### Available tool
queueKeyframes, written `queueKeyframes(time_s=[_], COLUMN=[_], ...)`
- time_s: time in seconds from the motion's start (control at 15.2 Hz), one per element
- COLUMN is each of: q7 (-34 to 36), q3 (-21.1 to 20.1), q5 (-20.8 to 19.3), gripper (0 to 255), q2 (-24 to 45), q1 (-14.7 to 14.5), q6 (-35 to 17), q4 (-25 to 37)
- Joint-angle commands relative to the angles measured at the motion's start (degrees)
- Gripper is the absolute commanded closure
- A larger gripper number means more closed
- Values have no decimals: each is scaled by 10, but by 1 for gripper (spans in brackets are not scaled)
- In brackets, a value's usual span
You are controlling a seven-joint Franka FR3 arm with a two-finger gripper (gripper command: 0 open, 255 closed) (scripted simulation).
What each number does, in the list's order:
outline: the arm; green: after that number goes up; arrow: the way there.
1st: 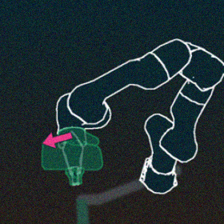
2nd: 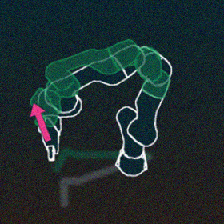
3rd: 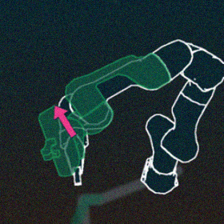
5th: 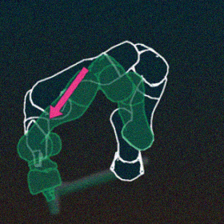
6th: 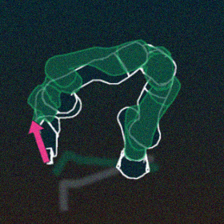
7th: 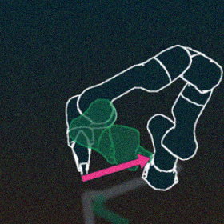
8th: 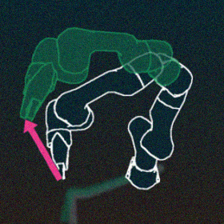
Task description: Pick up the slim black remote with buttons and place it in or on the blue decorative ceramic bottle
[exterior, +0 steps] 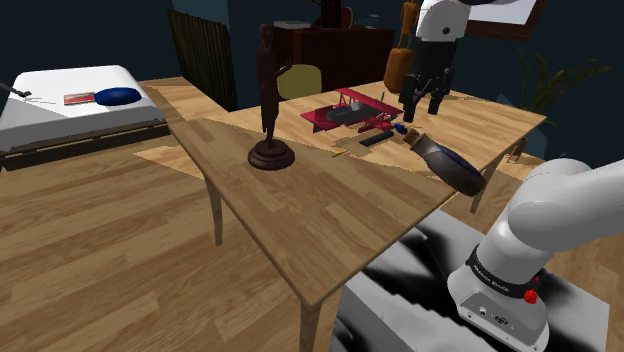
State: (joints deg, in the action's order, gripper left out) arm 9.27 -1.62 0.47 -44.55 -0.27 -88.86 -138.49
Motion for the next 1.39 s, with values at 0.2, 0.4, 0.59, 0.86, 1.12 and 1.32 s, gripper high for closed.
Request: queueKeyframes(time_s=[0.2,0.4,0.59,0.86,1.12,1.32], q7=[62,122,182,259,335,389], q3=[-13,-22,-29,-32,-28,-21], q5=[9,13,14,10,4,-2], gripper=[0,0,0,0,0,0], q2=[58,118,178,257,333,387], q1=[23,45,67,95,119,136], q6=[-54,-103,-148,-200,-243,-270], q4=[7,20,39,71,109,139])
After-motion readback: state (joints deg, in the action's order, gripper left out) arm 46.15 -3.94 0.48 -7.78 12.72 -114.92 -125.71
